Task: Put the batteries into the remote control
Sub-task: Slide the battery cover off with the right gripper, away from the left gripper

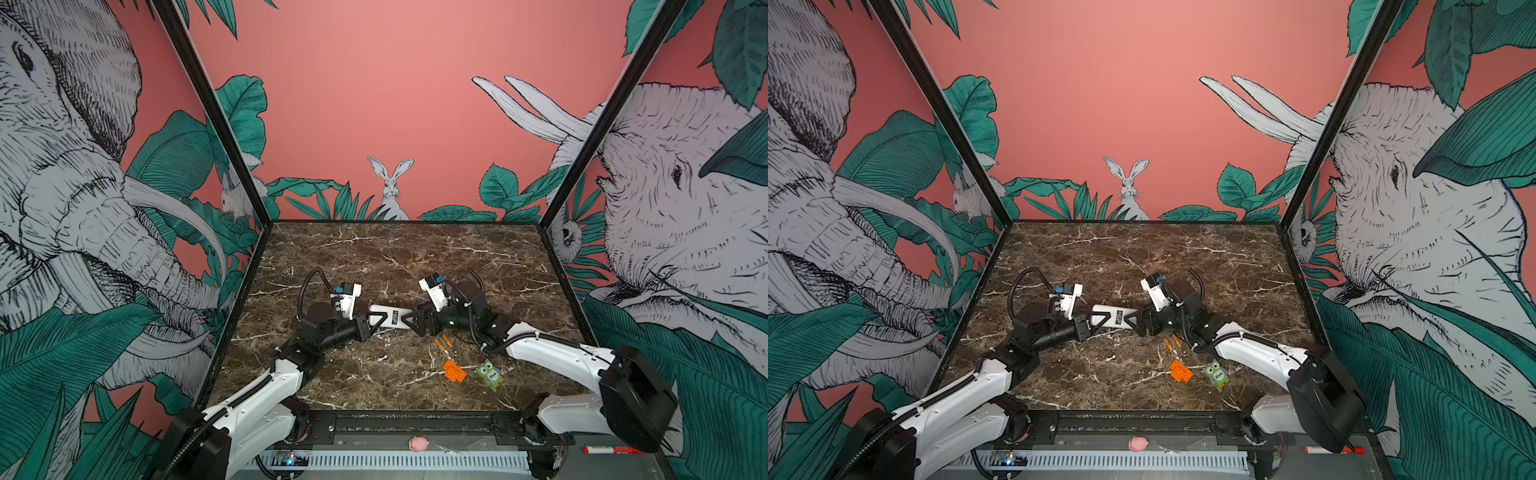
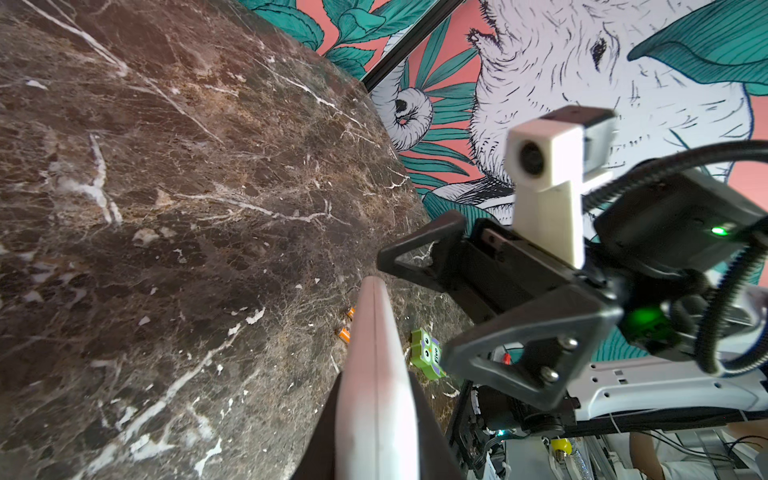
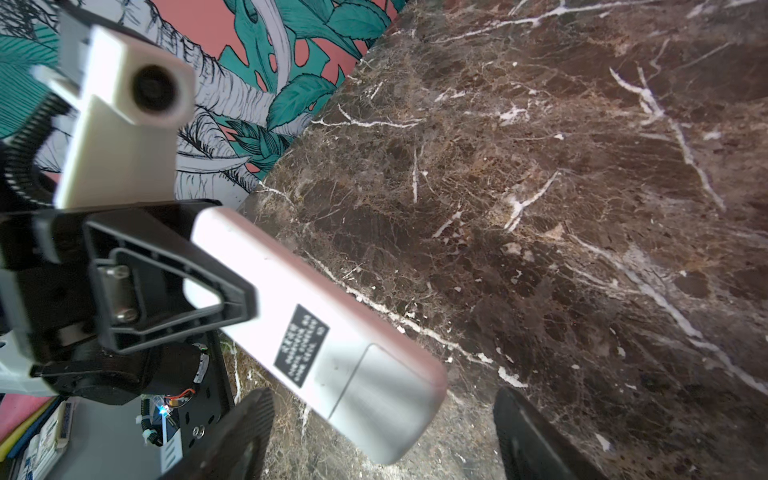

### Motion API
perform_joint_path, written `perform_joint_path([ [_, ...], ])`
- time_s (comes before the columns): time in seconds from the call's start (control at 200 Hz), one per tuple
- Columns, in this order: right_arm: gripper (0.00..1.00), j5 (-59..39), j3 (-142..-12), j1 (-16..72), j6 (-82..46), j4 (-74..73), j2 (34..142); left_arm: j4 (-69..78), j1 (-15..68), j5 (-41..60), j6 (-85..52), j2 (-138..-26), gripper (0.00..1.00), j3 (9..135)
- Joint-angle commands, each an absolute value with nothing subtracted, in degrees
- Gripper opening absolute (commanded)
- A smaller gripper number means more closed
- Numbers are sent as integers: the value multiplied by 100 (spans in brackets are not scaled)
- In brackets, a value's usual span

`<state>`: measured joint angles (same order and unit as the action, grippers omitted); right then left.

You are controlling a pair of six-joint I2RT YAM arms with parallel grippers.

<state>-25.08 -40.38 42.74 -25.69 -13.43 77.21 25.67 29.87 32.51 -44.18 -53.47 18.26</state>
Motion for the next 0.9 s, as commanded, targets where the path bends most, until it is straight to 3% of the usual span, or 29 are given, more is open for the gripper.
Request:
perform_joint_path([
  [0.0, 80, -2765, -3973, 4267, -2796, -1983, 7884, 2813, 3010, 3329, -4496, -5157, 0, 1740],
  [0.125, 74, -2913, -3930, 4234, -2855, -2238, 7969, 2762, 3015, 3332, -4498, -5073, 0, 1740],
  [0.38, 49, -3063, -3820, 4219, -2881, -2431, 7963, 2753, 3015, 3293, -4524, -5020, 0, 1706],
  [0.89, 45, -3405, -3722, 4219, -2935, -2747, 7928, 2981, 3012, 3305, -4693, -4857, 0, 1679],
])
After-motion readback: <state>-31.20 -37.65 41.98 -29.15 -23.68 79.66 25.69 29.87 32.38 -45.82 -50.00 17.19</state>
